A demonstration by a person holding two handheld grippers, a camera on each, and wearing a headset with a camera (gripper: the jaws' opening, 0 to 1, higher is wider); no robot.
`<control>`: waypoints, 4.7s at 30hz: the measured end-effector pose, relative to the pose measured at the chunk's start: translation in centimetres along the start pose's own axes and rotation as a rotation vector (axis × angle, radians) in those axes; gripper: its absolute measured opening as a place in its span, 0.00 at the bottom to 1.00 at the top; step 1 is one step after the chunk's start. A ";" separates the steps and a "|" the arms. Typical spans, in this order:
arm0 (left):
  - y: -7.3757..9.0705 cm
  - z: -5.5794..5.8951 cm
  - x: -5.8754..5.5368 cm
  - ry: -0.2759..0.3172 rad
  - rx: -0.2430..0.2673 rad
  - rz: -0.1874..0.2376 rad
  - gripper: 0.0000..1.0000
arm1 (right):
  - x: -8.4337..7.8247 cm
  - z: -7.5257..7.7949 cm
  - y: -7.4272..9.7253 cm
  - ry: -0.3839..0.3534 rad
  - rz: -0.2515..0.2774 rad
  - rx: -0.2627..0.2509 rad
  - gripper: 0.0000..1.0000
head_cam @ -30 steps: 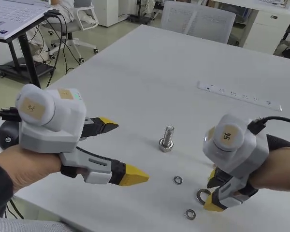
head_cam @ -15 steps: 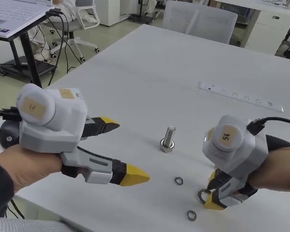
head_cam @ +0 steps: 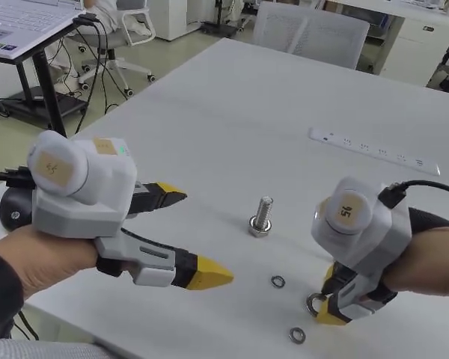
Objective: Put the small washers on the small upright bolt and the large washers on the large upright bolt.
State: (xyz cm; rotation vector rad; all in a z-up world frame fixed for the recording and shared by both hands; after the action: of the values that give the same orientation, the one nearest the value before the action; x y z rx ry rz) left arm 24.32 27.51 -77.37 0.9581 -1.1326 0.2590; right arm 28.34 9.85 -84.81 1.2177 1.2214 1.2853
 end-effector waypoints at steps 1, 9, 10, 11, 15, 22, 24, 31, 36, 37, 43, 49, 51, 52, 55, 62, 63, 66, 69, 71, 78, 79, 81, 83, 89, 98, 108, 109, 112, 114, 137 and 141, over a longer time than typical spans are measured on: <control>0.0 0.0 0.0 0.000 0.000 0.000 0.86 | 0.1 0.0 0.1 0.001 0.001 0.001 0.25; 0.0 0.0 -0.1 0.003 0.000 0.002 0.86 | 0.8 0.5 1.1 0.009 0.012 -0.016 0.24; 0.0 -0.1 -0.1 0.004 0.000 0.002 0.86 | 0.9 0.5 1.1 0.011 0.014 -0.020 0.24; 0.0 -0.1 -0.1 0.005 0.001 0.003 0.86 | 0.9 0.6 1.2 0.012 0.014 -0.021 0.24; 0.0 -0.1 -0.1 0.007 0.003 0.003 0.86 | 1.4 0.7 1.9 0.020 0.024 -0.032 0.24; 0.0 -0.1 0.0 0.004 0.003 0.005 0.86 | 2.2 1.1 3.1 0.028 0.048 -0.051 0.24; 0.0 -0.1 0.0 0.005 0.003 0.005 0.86 | 2.4 1.2 3.5 0.030 0.053 -0.059 0.24; 0.1 -0.1 -0.1 0.005 0.005 0.005 0.86 | 3.7 2.0 5.1 0.037 0.090 -0.083 0.24; 0.1 -0.1 -0.1 0.005 0.005 0.004 0.86 | 4.7 2.6 6.2 0.037 0.119 -0.099 0.24; 0.1 -0.2 -0.1 0.005 0.005 0.004 0.86 | 4.8 2.7 6.3 0.038 0.122 -0.103 0.24; 0.1 -0.2 -0.1 0.007 0.005 0.005 0.86 | 5.6 3.1 7.1 0.033 0.151 -0.114 0.24; 0.0 -0.1 -0.2 0.010 0.003 0.005 0.86 | 6.5 3.8 7.8 0.030 0.174 -0.126 0.24; 0.0 -0.2 -0.2 0.011 0.004 0.003 0.86 | 6.9 4.0 8.1 0.029 0.187 -0.133 0.24; 0.0 -0.2 -0.2 0.013 0.003 0.005 0.86 | 7.1 4.2 8.2 0.028 0.191 -0.134 0.24; -0.1 -0.2 -0.2 0.013 0.002 0.005 0.86 | 7.6 4.9 8.4 0.026 0.201 -0.139 0.24; -0.2 -0.3 -0.5 0.022 0.001 0.007 0.86 | 8.7 5.7 8.9 0.027 0.223 -0.144 0.24; -0.3 -0.3 -0.6 0.023 0.000 0.005 0.86 | 9.0 6.0 8.9 0.028 0.224 -0.145 0.24; -0.4 -0.3 -0.7 0.026 -0.003 0.004 0.86 | 9.4 6.2 8.9 0.030 0.229 -0.146 0.24; -0.4 -0.4 -0.9 0.029 -0.005 0.002 0.86 | 9.8 6.6 8.7 0.031 0.228 -0.147 0.24; -0.4 -0.4 -0.9 0.030 -0.005 0.000 0.86 | 9.9 6.7 8.6 0.032 0.226 -0.147 0.24; -0.7 -0.5 -1.2 0.036 -0.012 -0.005 0.86 | 10.6 7.5 8.0 0.029 0.230 -0.136 0.24; -0.7 -0.5 -1.3 0.036 -0.013 -0.007 0.86 | 10.7 7.5 7.9 0.028 0.229 -0.131 0.24; -0.7 -0.5 -1.3 0.038 -0.013 -0.007 0.86 | 10.8 7.7 7.7 0.030 0.226 -0.128 0.24; -0.7 -0.5 -1.3 0.040 -0.013 -0.008 0.86 | 10.9 7.8 7.5 0.029 0.223 -0.124 0.24; -0.8 -0.6 -1.4 0.043 -0.013 -0.012 0.86 | 10.7 8.1 7.0 0.025 0.214 -0.111 0.24; -1.1 -0.7 -1.6 0.048 -0.014 -0.018 0.86 | 10.4 8.5 6.5 0.013 0.205 -0.097 0.24; -1.2 -0.9 -1.7 0.053 -0.013 -0.019 0.86 | 10.5 8.6 5.8 0.013 0.195 -0.081 0.24; -1.2 -0.9 -1.7 0.054 -0.013 -0.018 0.86 | 10.5 8.6 5.8 0.013 0.194 -0.079 0.24; -1.1 -1.0 -1.8 0.054 -0.012 -0.020 0.86 | 10.6 8.7 5.6 0.014 0.191 -0.076 0.24; -1.1 -1.0 -1.8 0.056 -0.012 -0.020 0.86 | 10.6 8.7 5.4 0.012 0.188 -0.071 0.24; -1.2 -0.9 -2.0 0.059 -0.009 -0.027 0.86 | 10.2 8.9 1.9 -0.024 0.159 -0.016 0.24; -1.2 -0.9 -2.0 0.058 -0.010 -0.028 0.86 | 10.1 8.9 1.5 -0.041 0.166 -0.007 0.24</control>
State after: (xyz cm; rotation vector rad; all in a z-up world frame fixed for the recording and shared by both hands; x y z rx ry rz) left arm 24.75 28.00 -79.82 0.9511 -1.0652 0.2564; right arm 36.69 20.32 -82.76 1.3564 1.1040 1.3770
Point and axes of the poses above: the centre of the closed fingertips' face, and the gripper's own axes: y roughly backward along the fingers, z roughly to its right, x roughly out of its top, the point moved 3 cm from there along y, roughly backward along the fingers, and after that the axes turned 8 degrees about -z, right-handed, at the moved point
